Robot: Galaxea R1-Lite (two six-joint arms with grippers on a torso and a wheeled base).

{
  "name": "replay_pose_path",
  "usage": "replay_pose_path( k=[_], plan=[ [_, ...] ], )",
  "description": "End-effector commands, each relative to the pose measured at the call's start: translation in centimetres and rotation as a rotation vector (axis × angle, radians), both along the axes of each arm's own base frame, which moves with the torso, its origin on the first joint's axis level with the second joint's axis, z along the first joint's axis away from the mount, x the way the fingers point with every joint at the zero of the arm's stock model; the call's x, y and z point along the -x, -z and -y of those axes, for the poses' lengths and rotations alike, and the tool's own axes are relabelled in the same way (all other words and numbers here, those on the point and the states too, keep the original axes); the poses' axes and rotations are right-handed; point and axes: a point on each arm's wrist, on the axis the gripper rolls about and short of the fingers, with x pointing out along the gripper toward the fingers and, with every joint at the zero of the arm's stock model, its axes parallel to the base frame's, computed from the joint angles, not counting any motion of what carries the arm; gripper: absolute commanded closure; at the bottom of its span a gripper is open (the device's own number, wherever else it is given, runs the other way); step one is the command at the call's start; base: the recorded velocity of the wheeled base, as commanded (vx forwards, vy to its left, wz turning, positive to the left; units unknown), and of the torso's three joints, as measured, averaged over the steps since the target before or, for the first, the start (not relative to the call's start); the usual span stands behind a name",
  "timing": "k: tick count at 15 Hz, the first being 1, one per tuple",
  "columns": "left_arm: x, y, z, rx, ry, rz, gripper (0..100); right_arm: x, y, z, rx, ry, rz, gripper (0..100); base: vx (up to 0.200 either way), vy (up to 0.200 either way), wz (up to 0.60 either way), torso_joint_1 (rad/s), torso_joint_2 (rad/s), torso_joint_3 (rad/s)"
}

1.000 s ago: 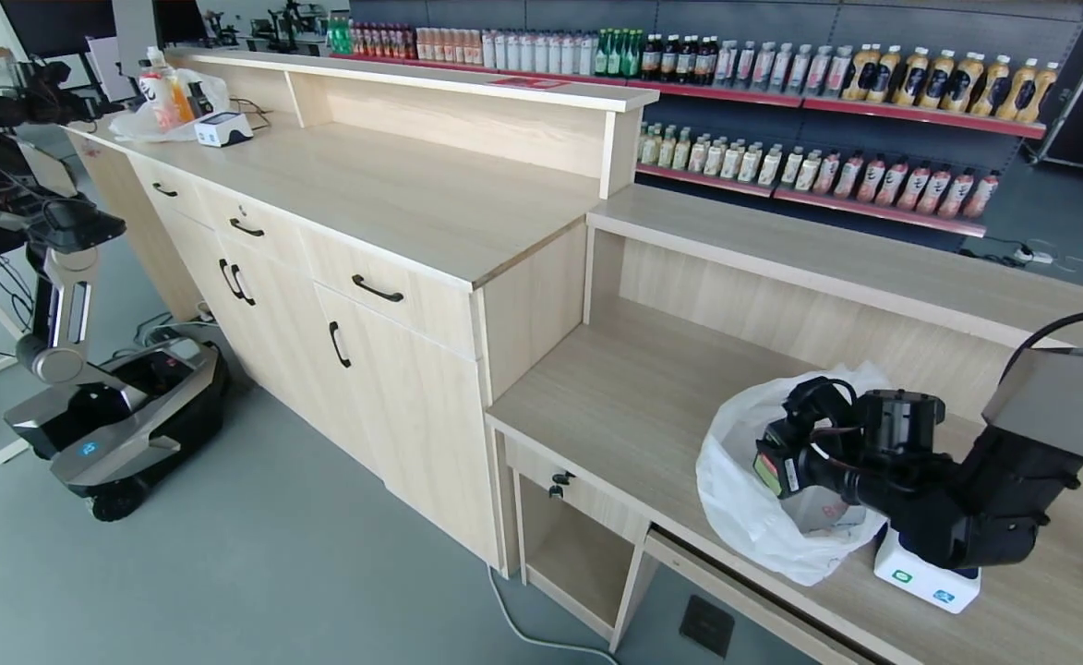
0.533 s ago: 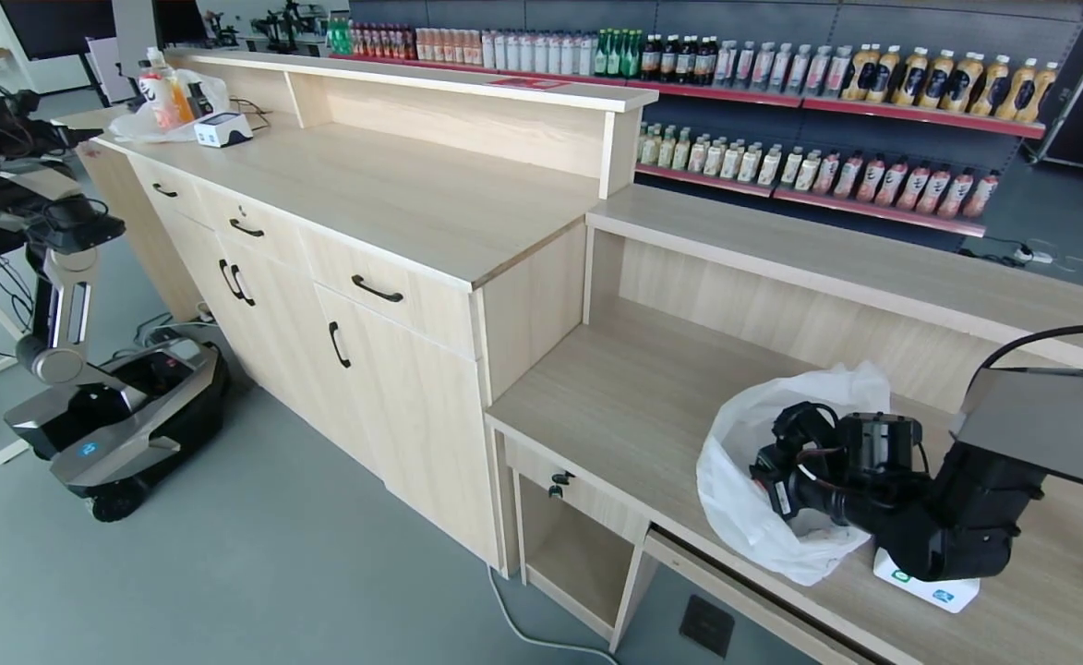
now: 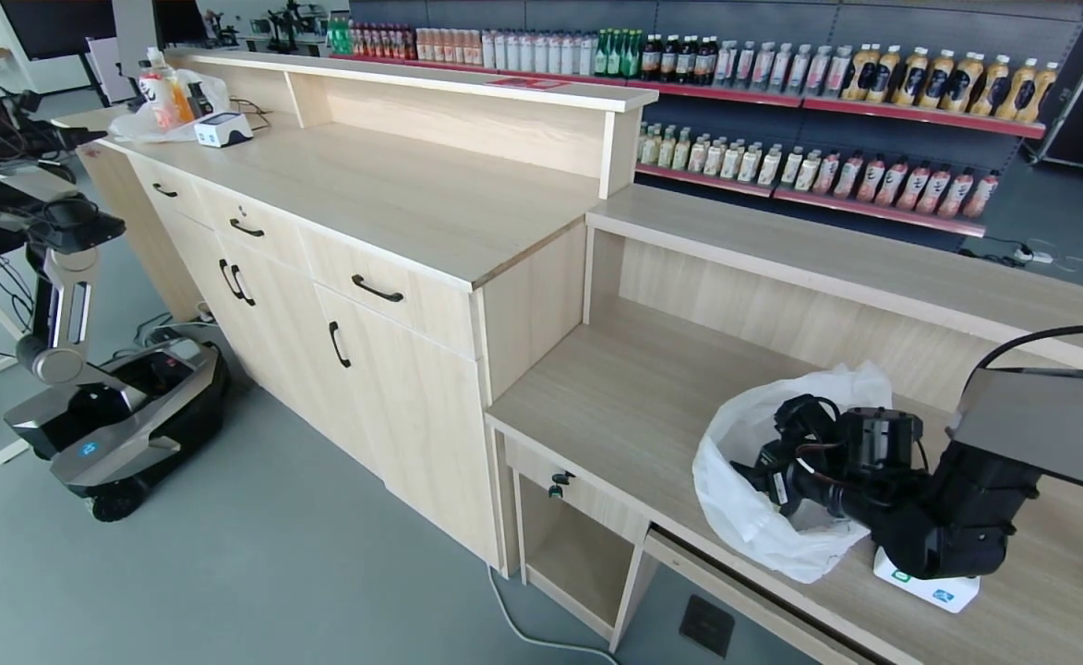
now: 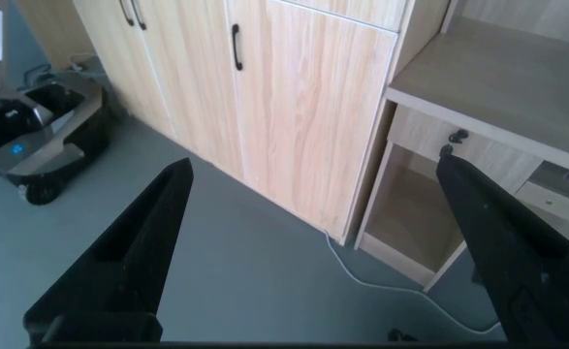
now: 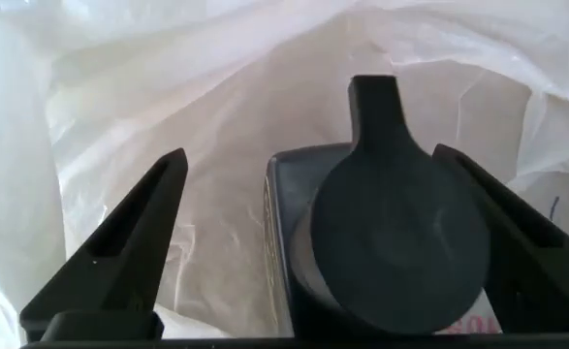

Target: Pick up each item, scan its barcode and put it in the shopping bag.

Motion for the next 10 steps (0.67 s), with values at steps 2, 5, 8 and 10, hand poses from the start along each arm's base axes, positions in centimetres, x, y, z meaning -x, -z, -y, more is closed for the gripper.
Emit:
replay_pose_path(
  k=[2,5,8,10],
  plan=[
    [0.0,0.0,0.0,0.0,-0.001,0.0,0,2.4,-5.5,1.5,0.029,0.043,0.141,0,0.0,0.0,0.0,0.0,0.0,0.0],
    [0.0,0.0,0.0,0.0,-0.001,0.0,0,6.0,-10.2,3.9,0.035,0.12,0.201,0,0.0,0.0,0.0,0.0,0.0,0.0],
    [0.0,0.0,0.0,0.0,-0.001,0.0,0,8.8,-14.2,7.0,0.082,0.264,0.245,0,0.0,0.0,0.0,0.0,0.0,0.0],
    [0.0,0.0,0.0,0.0,-0.001,0.0,0,10.7,-15.7,8.6,0.153,0.415,0.238,0,0.0,0.0,-0.3,0.001,0.0,0.001]
  ],
)
